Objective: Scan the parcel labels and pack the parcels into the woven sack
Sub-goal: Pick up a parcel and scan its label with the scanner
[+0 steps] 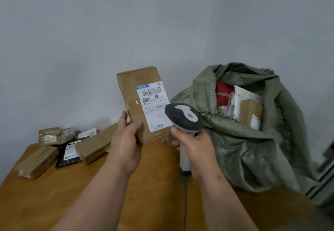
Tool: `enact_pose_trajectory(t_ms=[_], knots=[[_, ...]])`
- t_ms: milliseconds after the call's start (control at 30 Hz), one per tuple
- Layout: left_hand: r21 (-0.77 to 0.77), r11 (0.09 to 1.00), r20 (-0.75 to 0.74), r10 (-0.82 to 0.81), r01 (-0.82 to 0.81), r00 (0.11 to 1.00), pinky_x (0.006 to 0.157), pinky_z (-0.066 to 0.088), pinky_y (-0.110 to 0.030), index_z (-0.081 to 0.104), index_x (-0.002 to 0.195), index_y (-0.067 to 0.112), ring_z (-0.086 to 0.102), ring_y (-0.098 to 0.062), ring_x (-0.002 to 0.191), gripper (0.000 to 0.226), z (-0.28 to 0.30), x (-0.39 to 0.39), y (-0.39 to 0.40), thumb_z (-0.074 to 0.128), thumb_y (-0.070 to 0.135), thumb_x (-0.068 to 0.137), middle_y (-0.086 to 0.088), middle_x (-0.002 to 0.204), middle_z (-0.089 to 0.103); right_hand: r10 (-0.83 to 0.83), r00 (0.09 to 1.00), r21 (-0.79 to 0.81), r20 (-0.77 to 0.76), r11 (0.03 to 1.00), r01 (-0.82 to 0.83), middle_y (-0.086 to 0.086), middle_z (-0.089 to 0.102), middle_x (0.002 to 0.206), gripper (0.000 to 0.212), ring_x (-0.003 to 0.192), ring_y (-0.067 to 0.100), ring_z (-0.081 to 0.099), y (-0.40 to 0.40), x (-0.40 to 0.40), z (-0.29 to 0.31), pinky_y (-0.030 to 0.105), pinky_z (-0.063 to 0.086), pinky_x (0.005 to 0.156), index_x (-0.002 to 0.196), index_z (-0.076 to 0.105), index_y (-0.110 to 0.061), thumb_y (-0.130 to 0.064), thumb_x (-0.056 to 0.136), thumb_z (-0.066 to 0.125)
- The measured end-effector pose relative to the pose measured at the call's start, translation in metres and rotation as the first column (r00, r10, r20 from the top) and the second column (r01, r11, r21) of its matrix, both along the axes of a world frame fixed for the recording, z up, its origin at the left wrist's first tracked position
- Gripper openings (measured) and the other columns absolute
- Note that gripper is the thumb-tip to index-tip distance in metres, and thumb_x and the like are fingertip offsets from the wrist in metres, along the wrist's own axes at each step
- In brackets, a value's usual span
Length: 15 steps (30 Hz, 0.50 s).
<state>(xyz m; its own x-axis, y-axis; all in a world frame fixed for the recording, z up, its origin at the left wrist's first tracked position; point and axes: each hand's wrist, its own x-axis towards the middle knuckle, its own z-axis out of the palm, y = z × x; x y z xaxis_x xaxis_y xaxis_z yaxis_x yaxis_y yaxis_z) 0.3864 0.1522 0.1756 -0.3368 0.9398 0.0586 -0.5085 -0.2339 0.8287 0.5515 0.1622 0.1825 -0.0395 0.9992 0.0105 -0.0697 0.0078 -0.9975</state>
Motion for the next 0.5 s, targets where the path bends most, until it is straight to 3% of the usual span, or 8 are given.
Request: enact_pose_trajectory(t_ms=[100, 167, 233, 333, 400, 467, 500], knots=[[0.031, 0.998, -0.163, -0.049, 0.055, 0.985, 0.078, 0.060, -0.034, 0.025, 0.150, 0.042, 0.072, -0.014, 0.101, 0.062, 0.030, 0.035, 0.022, 0.053, 0.015, 0.101, 0.006, 0.115, 0.073, -0.123, 0.988, 0.040, -0.094, 0.991, 0.127, -0.001, 0.075, 0.101, 0.052, 0.085, 0.012, 0.073, 0.012, 0.031, 0.019, 0.028, 0.056, 0.071, 0.122, 0.063, -0.018, -0.032, 0.077, 0.084], [0.043, 0.995, -0.260, -0.076, 0.090, 0.963, 0.074, 0.061, -0.031, 0.024, 0.142, 0.047, 0.073, -0.008, 0.094, 0.057, 0.048, 0.063, 0.039, 0.055, 0.021, 0.101, 0.013, 0.103, 0.075, -0.189, 0.971, 0.069, -0.147, 0.977, 0.201, 0.001, 0.072, 0.111, 0.059, 0.096, 0.015, 0.071, 0.024, 0.054, 0.029, 0.028, 0.057, 0.075, 0.129, 0.059, -0.018, -0.031, 0.077, 0.084], [0.039, 0.994, -0.333, -0.079, 0.098, 0.940, 0.080, 0.061, -0.033, 0.026, 0.134, 0.046, 0.073, -0.009, 0.092, 0.051, 0.063, 0.094, 0.060, 0.056, 0.023, 0.101, 0.012, 0.097, 0.075, -0.247, 0.952, 0.095, -0.181, 0.959, 0.267, 0.003, 0.070, 0.116, 0.061, 0.102, 0.017, 0.068, 0.038, 0.077, 0.038, 0.030, 0.058, 0.081, 0.133, 0.057, -0.018, -0.028, 0.078, 0.083], [0.035, 0.994, -0.430, -0.079, 0.103, 0.899, 0.083, 0.061, -0.034, 0.031, 0.130, 0.040, 0.072, -0.016, 0.096, 0.042, 0.079, 0.140, 0.092, 0.057, 0.026, 0.100, 0.003, 0.113, 0.069, -0.294, 0.916, 0.091, -0.274, 0.940, 0.329, 0.007, 0.073, 0.109, 0.048, 0.091, 0.014, 0.071, 0.066, 0.114, 0.048, 0.028, 0.060, 0.075, 0.127, 0.063, -0.013, -0.019, 0.083, 0.080], [0.070, 0.994, -0.509, -0.035, 0.082, 0.860, 0.077, 0.061, -0.028, 0.035, 0.125, 0.039, 0.070, -0.015, 0.100, 0.038, 0.085, 0.167, 0.113, 0.059, 0.027, 0.099, 0.003, 0.120, 0.063, -0.301, 0.913, 0.056, -0.277, 0.943, 0.328, 0.006, 0.075, 0.102, 0.038, 0.091, 0.016, 0.073, 0.088, 0.139, 0.050, 0.034, 0.061, 0.084, 0.120, 0.066, -0.014, -0.018, 0.084, 0.079], [0.106, 0.994, -0.641, 0.075, -0.008, 0.764, 0.076, 0.060, -0.027, 0.039, 0.124, 0.038, 0.065, -0.014, 0.105, 0.035, 0.086, 0.187, 0.135, 0.060, 0.027, 0.097, 0.004, 0.126, 0.057, -0.268, 0.924, -0.005, -0.274, 0.961, 0.278, 0.009, 0.075, 0.104, 0.034, 0.099, 0.022, 0.072, 0.110, 0.160, 0.047, 0.042, 0.057, 0.095, 0.118, 0.068, -0.013, -0.019, 0.086, 0.078], [0.090, 0.994, -0.729, 0.105, -0.058, 0.677, 0.085, 0.059, -0.032, 0.043, 0.128, 0.037, 0.061, -0.017, 0.113, 0.036, 0.084, 0.193, 0.146, 0.059, 0.027, 0.098, 0.002, 0.134, 0.052, -0.247, 0.930, -0.033, -0.272, 0.968, 0.247, 0.011, 0.075, 0.106, 0.033, 0.101, 0.024, 0.072, 0.121, 0.168, 0.044, 0.043, 0.056, 0.097, 0.117, 0.069, -0.012, -0.019, 0.086, 0.078]])
